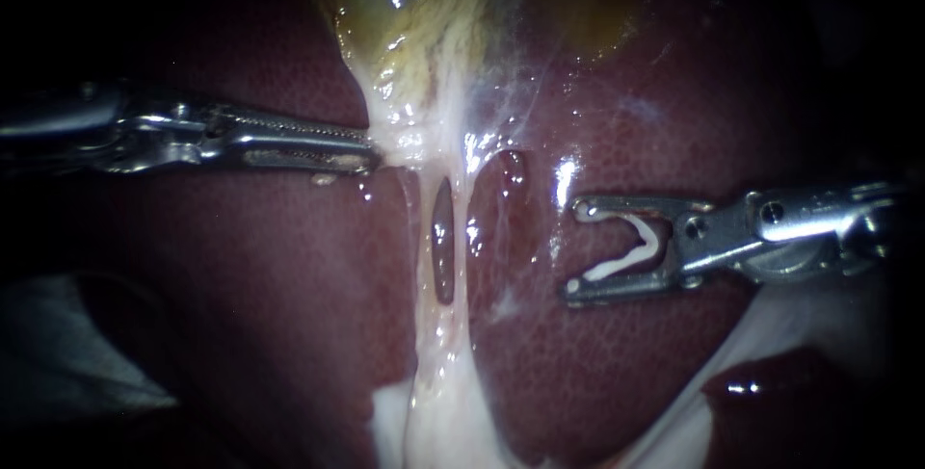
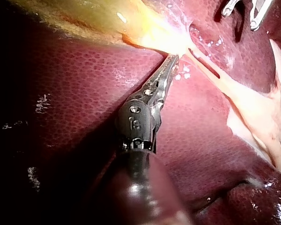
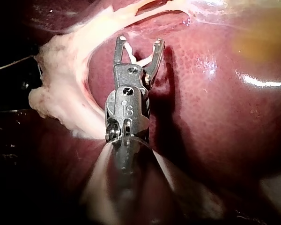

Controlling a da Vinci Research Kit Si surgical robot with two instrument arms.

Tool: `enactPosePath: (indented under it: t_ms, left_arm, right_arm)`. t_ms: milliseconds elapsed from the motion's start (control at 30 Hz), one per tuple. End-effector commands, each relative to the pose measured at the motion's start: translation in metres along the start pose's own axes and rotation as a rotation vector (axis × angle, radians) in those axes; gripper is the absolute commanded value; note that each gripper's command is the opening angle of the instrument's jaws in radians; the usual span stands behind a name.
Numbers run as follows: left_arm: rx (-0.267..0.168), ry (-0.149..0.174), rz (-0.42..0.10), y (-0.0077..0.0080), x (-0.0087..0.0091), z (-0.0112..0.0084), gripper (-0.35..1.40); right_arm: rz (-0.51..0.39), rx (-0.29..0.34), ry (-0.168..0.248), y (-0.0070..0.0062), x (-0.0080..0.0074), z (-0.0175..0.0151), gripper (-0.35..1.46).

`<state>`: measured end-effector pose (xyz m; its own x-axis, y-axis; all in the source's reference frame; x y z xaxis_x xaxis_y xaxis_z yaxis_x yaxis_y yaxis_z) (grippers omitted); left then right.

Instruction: Clipping first clip left tube

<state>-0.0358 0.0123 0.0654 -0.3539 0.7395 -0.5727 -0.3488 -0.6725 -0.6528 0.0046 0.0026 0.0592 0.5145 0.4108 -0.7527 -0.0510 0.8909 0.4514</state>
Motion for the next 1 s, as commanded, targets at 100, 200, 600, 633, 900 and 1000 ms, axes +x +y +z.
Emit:
enactPosePath:
  t_ms: [100, 200, 600, 633, 900, 1000]
  left_arm:
    - [-0.005, -0.001, -0.003, 0.0002, 0.0006, -0.0008, -0.35]
    - [-0.014, -0.003, -0.009, 0.0007, 0.0017, -0.0024, -0.35]
    - [-0.004, 0.03, -0.004, 0.0038, 0.0054, -0.0077, -0.35]
    - [-0.003, 0.031, -0.004, 0.004, 0.0054, -0.0076, -0.35]
    - [-0.003, 0.03, 0.002, 0.004, 0.0054, -0.0076, -0.35]
    - [-0.003, 0.031, 0.002, 0.004, 0.0054, -0.0075, -0.35]
  right_arm:
    - [0.0, 0.0, 0.0, 0.0, 0.0, 0.0001, 0.5]
    - [0.0, 0.0, 0.0, 0.0, 0.0, 0.0001, 0.5]
    - [0.001, 0.025, 0.006, -0.0001, 0.0002, 0.0004, 0.5]
    - [0.001, 0.033, 0.007, -0.0002, 0.0003, 0.0006, 0.5]
    - [0.004, 0.11, 0.07, -0.0021, 0.0019, 0.0037, 0.5]
    - [0.013, 0.126, 0.088, -0.0026, 0.0026, 0.005, 0.5]
